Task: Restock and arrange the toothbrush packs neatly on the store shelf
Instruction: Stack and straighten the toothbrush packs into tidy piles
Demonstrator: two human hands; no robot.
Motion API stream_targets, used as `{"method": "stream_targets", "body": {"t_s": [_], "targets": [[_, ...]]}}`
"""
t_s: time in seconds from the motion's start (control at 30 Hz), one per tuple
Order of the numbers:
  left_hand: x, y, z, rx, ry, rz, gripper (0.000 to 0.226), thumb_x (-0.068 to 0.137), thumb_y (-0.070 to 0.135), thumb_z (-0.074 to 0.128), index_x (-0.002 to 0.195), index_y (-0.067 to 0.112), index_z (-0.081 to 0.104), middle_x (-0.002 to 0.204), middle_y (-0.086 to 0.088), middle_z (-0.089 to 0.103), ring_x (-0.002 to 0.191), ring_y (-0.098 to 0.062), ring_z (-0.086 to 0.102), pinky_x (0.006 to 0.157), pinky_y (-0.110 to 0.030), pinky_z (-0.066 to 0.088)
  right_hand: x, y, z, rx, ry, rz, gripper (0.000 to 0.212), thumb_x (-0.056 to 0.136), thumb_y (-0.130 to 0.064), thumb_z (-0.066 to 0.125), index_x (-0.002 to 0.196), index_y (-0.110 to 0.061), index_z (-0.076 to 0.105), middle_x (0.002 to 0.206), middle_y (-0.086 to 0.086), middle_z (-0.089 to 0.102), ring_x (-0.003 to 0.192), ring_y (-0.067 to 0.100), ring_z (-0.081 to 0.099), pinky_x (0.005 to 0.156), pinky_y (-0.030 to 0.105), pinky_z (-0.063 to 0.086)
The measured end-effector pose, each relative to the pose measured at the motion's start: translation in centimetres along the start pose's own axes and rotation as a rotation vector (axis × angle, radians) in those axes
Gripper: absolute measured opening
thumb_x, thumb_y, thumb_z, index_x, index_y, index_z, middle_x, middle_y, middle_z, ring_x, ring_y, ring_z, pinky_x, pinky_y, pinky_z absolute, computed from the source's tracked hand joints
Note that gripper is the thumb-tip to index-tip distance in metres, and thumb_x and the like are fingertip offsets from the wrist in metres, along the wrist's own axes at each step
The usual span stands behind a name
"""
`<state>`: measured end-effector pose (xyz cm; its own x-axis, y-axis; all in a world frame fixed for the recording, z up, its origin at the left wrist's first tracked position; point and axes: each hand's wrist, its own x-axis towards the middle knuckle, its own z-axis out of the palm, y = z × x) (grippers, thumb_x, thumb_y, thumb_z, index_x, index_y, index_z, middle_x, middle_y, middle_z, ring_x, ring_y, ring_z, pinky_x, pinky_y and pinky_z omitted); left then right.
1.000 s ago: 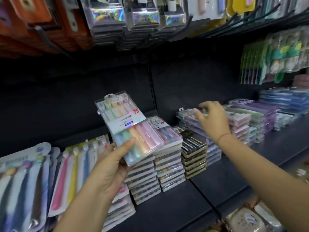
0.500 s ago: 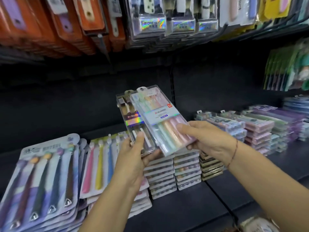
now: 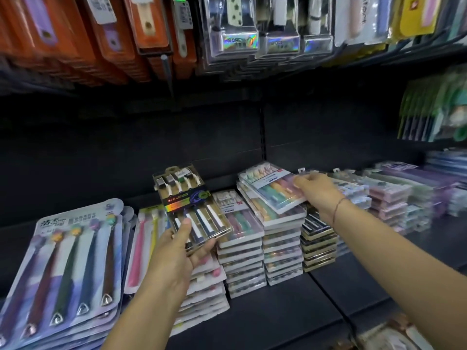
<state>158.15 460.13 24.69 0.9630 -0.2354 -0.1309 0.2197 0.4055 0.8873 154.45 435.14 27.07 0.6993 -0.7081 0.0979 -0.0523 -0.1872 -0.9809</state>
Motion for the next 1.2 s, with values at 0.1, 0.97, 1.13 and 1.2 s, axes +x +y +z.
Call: {"method": "stream_targets", "body": {"t_s": [0.1,0.97,1.13,1.2], "targets": [[-0.3,0.0,0.2,-0.003,-0.014,0.008,0.009,0.100,0.019,0.053,0.095,0.026,0.051,0.102,0.007,0.060,0.057,-0.010,0.071,0.086,-0.038,0.051,-0.5,-0.4,0.5,-0.136,0.003,-0.006,0.029,0.095,-0.018,0.054,0.078,0.005,0.060,0.081,0.018,0.059,0.080,0.023,0.052,0.079,0.038,0.048],[-3.1,-1.8,3.9,0.148,-0.192,0.079,0.025,0.097,0.033,0.056,0.111,0.015,0.066,0.098,-0.004,0.075,0.084,-0.016,0.070,0.076,-0.033,0.052,-12.7,0.7,2.8,0.169,-0.257,-0.243,0.063,0.073,-0.063,0.061,0.126,-0.031,0.051,0.112,-0.008,0.066,0.095,0.006,0.065,0.077,0.023,0.054],[-4.7,-3.9,7.9,0.370,-0.319,0.212,0.030,0.097,0.044,0.052,0.110,0.020,0.063,0.102,0.003,0.071,0.094,-0.005,0.064,0.083,-0.022,0.049,-11.5,1.7,-0.8,0.491,-0.158,-0.134,0.028,0.092,-0.025,0.061,0.112,-0.006,0.061,0.075,0.011,0.065,0.049,0.014,0.057,0.041,0.021,0.042],[-4.2,-4.2,9.1,0.608,-0.237,0.375,0.036,0.096,0.053,0.045,0.111,0.024,0.059,0.110,0.011,0.060,0.102,0.011,0.052,0.083,-0.010,0.038,-10.3,2.3,-3.3,0.559,-0.066,-0.087,0.019,0.094,-0.024,0.058,0.100,-0.007,0.063,0.065,0.007,0.058,0.042,0.009,0.048,0.037,0.018,0.035]]}}
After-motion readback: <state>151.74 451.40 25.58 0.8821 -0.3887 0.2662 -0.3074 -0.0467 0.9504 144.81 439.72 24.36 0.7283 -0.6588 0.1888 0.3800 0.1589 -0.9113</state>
